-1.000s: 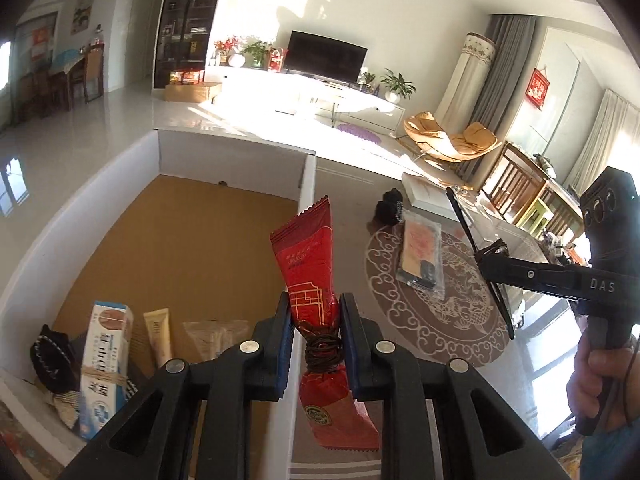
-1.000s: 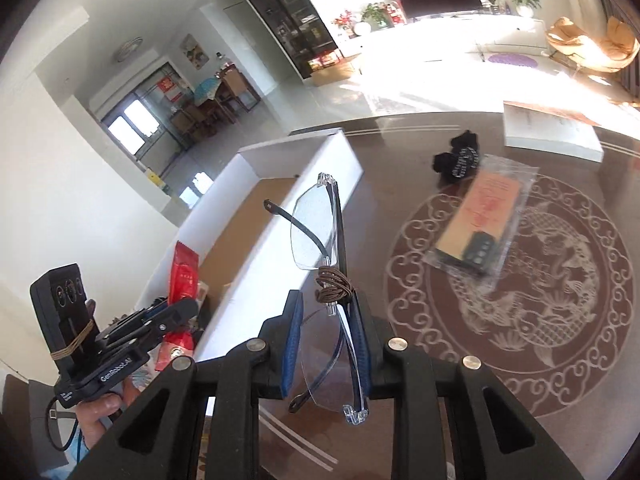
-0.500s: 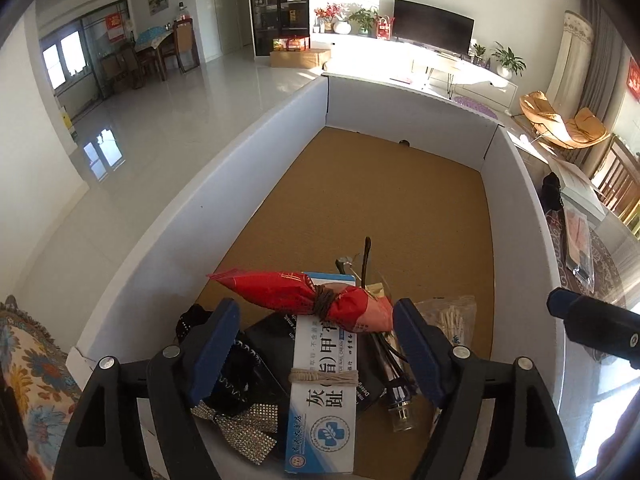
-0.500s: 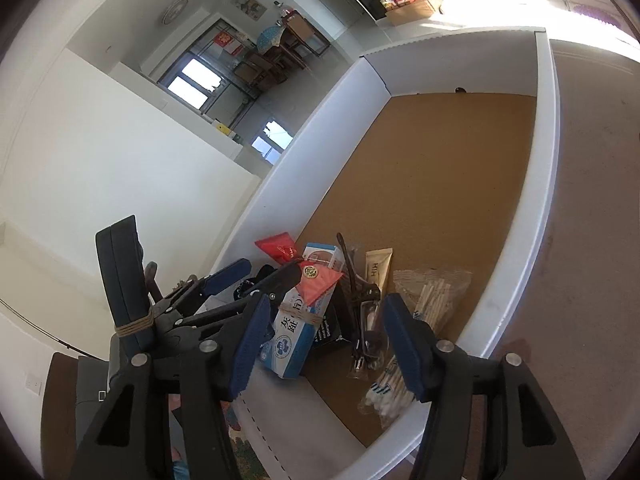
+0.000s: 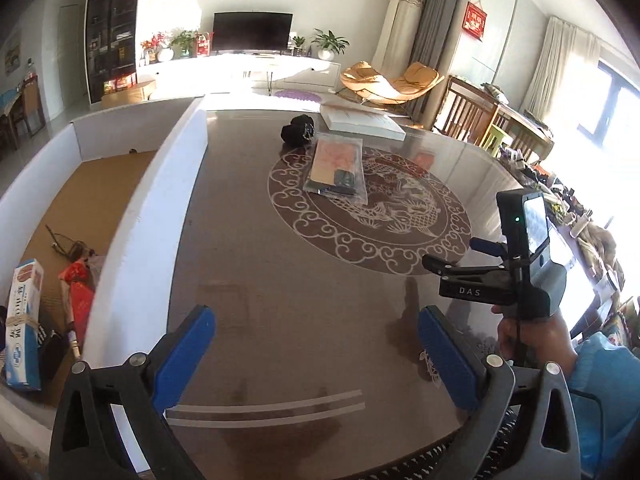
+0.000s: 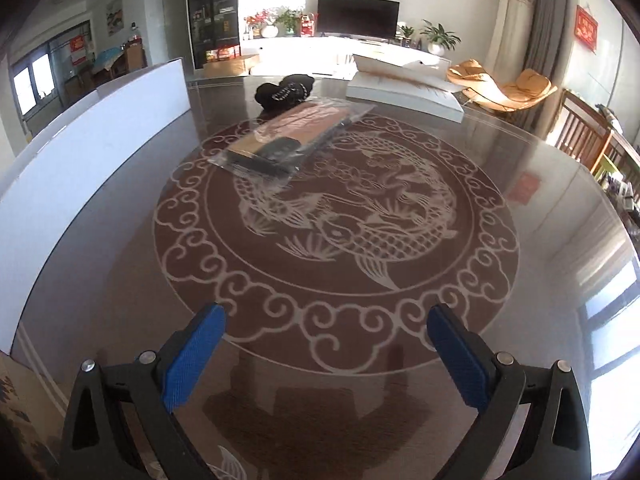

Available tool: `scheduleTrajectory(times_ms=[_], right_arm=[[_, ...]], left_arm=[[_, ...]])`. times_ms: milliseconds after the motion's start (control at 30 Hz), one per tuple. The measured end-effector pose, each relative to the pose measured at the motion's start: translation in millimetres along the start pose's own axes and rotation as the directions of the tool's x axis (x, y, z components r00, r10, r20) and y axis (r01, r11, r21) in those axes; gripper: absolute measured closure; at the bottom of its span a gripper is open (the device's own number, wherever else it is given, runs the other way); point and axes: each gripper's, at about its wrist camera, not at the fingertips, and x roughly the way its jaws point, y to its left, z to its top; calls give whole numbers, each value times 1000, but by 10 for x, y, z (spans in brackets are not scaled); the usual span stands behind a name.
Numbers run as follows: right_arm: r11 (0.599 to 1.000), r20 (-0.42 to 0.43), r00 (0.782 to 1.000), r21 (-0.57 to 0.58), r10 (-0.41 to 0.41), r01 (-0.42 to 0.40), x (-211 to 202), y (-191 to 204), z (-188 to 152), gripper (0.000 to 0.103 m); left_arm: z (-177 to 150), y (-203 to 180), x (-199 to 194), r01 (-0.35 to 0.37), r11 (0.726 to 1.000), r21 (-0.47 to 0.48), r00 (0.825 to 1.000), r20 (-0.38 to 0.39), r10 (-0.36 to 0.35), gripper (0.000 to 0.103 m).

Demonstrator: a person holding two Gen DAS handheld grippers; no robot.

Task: Organize objects
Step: 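Move both open tools back over the table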

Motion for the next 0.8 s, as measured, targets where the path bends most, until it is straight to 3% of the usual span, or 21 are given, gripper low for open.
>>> scheduleTrajectory(times_ms=[67,133,333,500,567,667,800], right_arm=[[999,-18,1000,33,-25,25,22,-169,-79,2],[996,-29,1000,87,-9,12,28,-250,-81,2],[993,-55,998,112,-26,32,76,-242,-61,0],[993,-55,998,112,-26,32,70,-237,-61,0],[993,-55,998,112,-26,32,74,-237,-62,0],[993,-55,998,112,-27,33,77,-237,-62,0],[993,-55,998,111,-27,33,77,-236,-60,0]], left_arm=[[-38,-109,334,-91,995,28,996,-15,92,0],[3,-105,631,-195,981,19,980,-34,196,0],[242,-5,956,-288,956,-55,957,3,288,0],[240,-31,1289,-307,952,-5,947,-97,305,0],[165,-20,1306,-308,951,-16,949,-72,307,0],[155,123,1313,-255,963,-91,965,-91,247,0],[151,129,1332,-267,959,-95,962,-94,258,0]])
